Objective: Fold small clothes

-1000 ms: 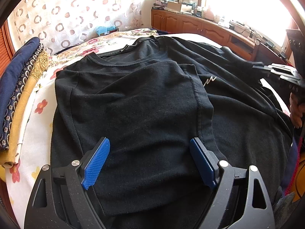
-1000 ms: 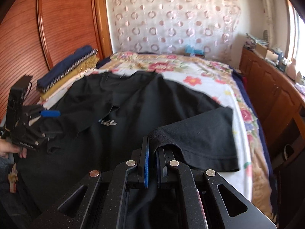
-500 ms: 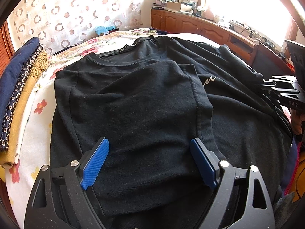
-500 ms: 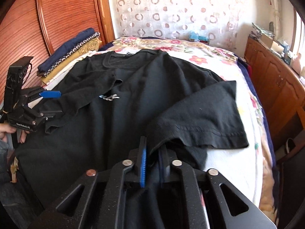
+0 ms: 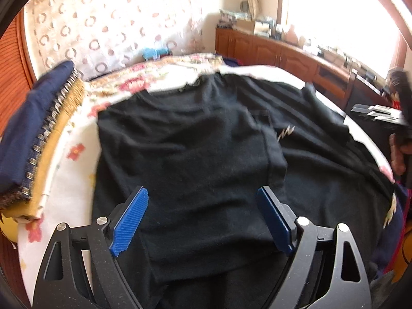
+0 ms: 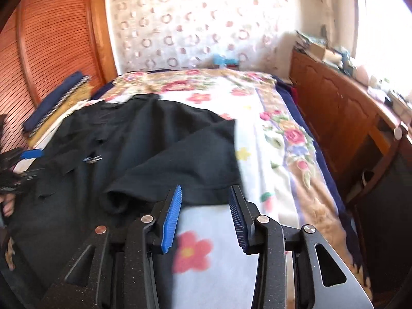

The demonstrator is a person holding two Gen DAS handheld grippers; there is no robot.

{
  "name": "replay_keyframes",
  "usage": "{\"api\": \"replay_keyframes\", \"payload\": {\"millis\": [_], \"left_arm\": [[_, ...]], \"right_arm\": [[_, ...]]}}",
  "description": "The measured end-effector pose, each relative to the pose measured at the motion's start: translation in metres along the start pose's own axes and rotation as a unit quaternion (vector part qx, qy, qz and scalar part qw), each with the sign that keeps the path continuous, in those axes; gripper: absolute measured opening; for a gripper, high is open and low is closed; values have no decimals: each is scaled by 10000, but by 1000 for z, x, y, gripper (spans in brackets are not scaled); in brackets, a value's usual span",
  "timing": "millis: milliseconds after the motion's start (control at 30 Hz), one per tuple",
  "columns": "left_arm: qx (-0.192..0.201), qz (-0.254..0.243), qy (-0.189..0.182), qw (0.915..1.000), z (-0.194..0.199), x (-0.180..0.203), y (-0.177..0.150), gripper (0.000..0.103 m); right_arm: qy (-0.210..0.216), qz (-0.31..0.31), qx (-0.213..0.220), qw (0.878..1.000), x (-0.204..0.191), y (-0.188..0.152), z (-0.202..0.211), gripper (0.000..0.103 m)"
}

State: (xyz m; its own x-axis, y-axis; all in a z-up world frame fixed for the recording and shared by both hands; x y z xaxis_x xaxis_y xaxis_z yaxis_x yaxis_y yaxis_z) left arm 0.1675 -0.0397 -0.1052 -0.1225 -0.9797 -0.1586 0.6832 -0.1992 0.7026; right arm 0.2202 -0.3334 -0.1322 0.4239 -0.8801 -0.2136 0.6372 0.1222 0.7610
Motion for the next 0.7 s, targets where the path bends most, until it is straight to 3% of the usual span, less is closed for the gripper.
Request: {"api": "replay_keyframes", "payload": {"millis": [167, 300, 367, 400, 533, 700], "left_arm": [[433, 228, -20, 9988, 33, -14, 15, 87], [637, 370, -56, 9973, 50, -21, 19, 87], [699, 418, -13, 9967, 55, -25, 21, 87], [729, 447, -19, 9963, 57, -27, 21, 87], [755, 523, -26, 9958, 62, -31, 20, 87], [809, 593, 18, 9950, 67, -37, 19, 87]], "right_arm": [[67, -596, -225, 9979, 29, 4, -28, 39], [-47, -421, -352, 9985, 29, 9, -40, 39], [-18, -302, -426, 9986, 27, 14, -44, 18], [78, -215, -509, 9984, 22, 16, -47, 4], [425, 26, -391, 9983, 0, 38, -47, 4], [848, 600, -54, 9946, -59, 82, -37, 4]]}}
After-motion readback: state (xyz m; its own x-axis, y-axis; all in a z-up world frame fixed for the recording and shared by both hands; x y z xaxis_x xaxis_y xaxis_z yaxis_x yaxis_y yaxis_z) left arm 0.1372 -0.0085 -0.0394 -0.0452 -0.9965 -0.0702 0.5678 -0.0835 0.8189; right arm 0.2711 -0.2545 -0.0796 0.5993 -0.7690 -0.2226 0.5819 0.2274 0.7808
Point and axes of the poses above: each gripper's, at about its wrist camera, not at the fingertips, and z roughly against the way its jaws point, x to its right, y to its top, the point moved 6 cm from there along -z, roughly the way its jaws point, and after that the axes turned 15 degrees about y, right-handed, at the moved point
